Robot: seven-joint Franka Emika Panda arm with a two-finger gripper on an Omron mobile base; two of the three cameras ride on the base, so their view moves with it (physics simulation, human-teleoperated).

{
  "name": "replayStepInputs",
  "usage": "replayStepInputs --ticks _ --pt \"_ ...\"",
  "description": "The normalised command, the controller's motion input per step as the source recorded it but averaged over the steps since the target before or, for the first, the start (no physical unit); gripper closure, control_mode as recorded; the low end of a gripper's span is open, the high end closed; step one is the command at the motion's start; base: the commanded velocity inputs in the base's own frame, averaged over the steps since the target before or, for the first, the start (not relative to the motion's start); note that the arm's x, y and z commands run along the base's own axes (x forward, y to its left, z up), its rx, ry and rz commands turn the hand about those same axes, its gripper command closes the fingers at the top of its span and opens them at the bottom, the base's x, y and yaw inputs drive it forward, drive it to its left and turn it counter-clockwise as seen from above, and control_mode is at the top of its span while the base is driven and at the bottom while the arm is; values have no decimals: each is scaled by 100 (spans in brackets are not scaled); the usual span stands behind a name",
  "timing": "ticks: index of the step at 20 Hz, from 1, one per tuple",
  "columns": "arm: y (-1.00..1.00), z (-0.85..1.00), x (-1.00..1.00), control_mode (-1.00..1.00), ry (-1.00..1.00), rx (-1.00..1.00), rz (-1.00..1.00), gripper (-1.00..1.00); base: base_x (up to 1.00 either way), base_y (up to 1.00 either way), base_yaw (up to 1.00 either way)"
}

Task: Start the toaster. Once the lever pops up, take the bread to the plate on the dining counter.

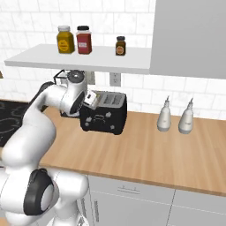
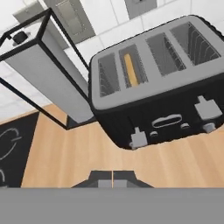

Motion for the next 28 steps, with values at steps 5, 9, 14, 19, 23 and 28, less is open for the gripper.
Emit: replayStepInputs --ticks 5,9,14,19,23,28 --pt "0 95 -1 -100 21 -2 0 -100 0 0 0" --pt "0 11 -30 -100 6 -9 0 -100 0 0 0" --pt "0 0 -52 -100 -8 -19 0 -100 0 0 0" --pt "0 0 -40 -100 -18 -21 0 -100 0 0 0" --pt "0 0 -7 -100 -3 -1 0 -100 0 0 0" --pt "0 0 0 -100 0 0 0 -100 0 0 0"
